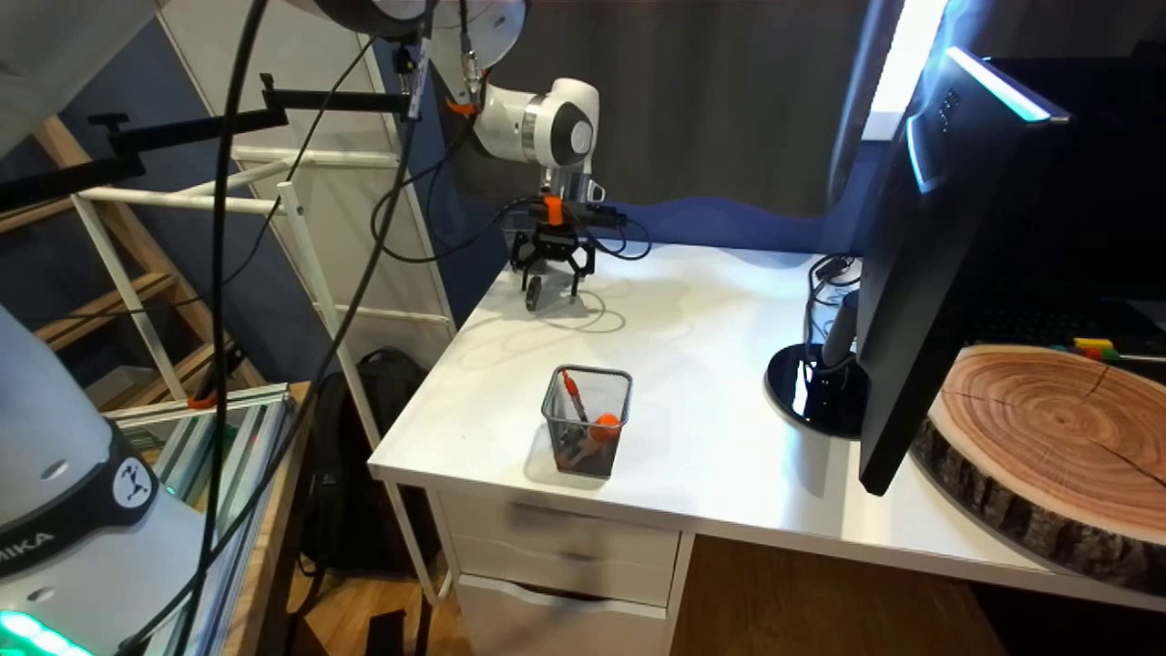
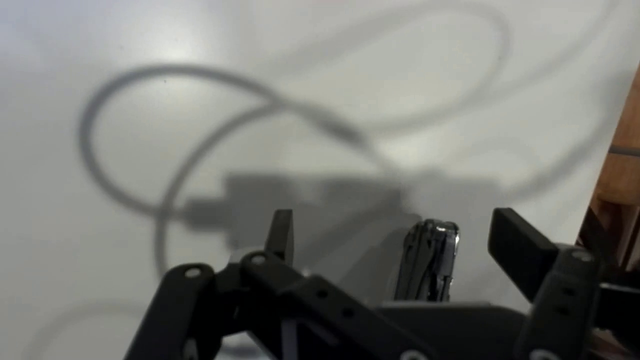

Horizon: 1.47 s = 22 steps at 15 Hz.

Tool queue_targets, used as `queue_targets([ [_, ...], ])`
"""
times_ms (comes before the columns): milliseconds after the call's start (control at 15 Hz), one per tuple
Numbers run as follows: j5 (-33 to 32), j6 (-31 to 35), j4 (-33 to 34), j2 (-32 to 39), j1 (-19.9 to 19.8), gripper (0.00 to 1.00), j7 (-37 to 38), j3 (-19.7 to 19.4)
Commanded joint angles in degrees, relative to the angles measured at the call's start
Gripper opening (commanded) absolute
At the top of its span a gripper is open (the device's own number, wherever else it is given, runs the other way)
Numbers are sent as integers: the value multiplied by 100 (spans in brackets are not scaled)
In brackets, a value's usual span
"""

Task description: Pick up the object on the left side next to the basket and put it on the stand of the tv on the right

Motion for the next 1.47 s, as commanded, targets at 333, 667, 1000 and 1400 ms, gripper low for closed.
queue_targets([
  [333,-72,7,308,212,75,100,-162,151],
  [667,-186,-267,534,433,370,100,80,48],
  [1000,-440,-312,714,582,681,61,353,-236],
  [1400,-658,-213,878,679,858,19,456,-445],
])
